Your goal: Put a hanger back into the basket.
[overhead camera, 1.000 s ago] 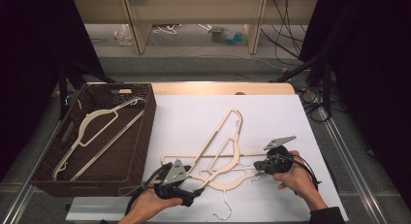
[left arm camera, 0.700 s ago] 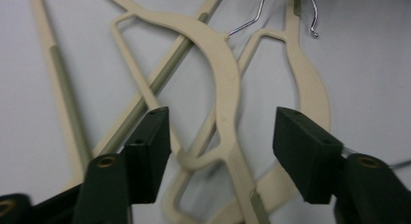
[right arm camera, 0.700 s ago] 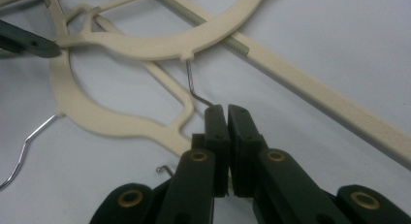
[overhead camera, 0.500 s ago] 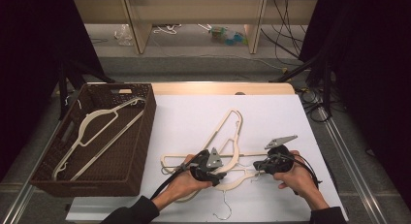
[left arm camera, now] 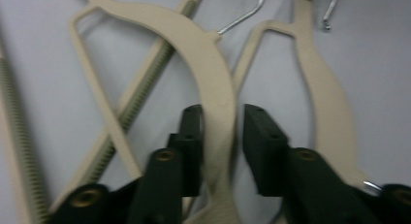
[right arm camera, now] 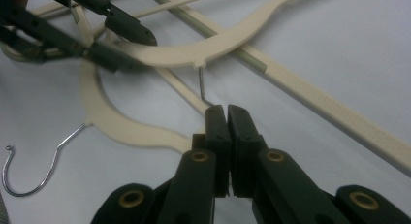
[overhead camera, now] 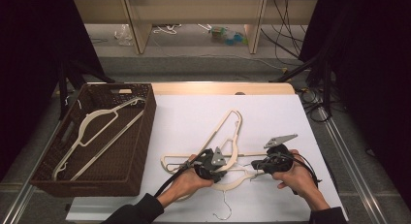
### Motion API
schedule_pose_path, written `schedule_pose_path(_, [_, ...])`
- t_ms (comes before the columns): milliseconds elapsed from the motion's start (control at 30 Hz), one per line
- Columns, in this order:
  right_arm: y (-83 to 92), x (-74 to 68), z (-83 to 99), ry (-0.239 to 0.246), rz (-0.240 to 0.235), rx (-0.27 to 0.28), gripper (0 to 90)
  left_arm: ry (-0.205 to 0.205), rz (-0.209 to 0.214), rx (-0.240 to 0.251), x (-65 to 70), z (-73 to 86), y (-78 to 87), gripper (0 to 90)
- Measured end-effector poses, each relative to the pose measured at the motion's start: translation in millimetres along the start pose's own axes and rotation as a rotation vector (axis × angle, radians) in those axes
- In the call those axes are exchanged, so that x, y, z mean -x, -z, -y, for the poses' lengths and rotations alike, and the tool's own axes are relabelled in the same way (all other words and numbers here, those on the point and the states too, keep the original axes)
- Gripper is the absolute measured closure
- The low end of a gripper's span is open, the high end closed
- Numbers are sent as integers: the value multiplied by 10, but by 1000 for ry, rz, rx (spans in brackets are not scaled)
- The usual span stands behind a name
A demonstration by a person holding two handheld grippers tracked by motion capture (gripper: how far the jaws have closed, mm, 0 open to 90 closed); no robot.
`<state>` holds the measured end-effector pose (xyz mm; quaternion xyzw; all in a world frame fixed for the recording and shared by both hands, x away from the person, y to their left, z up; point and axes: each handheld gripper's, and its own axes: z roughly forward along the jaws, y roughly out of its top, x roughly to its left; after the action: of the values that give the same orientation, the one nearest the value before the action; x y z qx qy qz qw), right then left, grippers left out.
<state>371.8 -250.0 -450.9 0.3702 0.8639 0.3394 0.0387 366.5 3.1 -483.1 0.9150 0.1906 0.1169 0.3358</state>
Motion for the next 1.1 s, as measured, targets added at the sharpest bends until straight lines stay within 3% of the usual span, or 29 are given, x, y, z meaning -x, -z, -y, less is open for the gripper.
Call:
schedule_pose_path(67, [3,-1,-1,2,-2,2,890,14,8,1,-10,-3,2,738])
schedule_pose_path(200, [27,3,-3,-13,-8,8,890,-11,-6,-5,-6,-26,36,741])
schedule_pose_path(433, [147,9,-40,-38,-37,44,889,-42,2,26,-16,-85,150,750])
schedule_pose_path(600, [169,21,-38,-53,-13,48,879,-50,13,42,-11,-111,224,761])
schedule_pose_path(633, [159,16,-33,-64,-6,81,879,-33,39,67,-7,-118,247,771])
schedule_pose_path(667, [181,17,-38,-65,-5,70,878,-15,26,94,-5,-139,291,898])
schedule_pose_path(700, [188,15,-38,-58,2,61,883,-37,17,88,-16,-162,324,899])
schedule_pose_path(767, [179,16,-32,-62,-16,56,900,-18,15,110,-37,-176,349,898])
schedule_pose_path(833, [162,25,-32,-58,-18,31,900,-8,34,100,-64,-164,337,895])
schedule_pose_path(867, [128,27,-21,-57,-14,48,900,-11,27,93,-70,-160,330,870])
schedule_pose_path(933, [129,22,-16,-63,-35,14,900,1,44,75,-69,-149,282,792])
schedule_pose_path(1033, [103,13,-21,-43,-21,26,900,-53,57,9,-59,-136,220,750])
schedule_pose_path(1100, [103,24,-16,-50,2,17,900,-50,63,0,-36,-124,193,715])
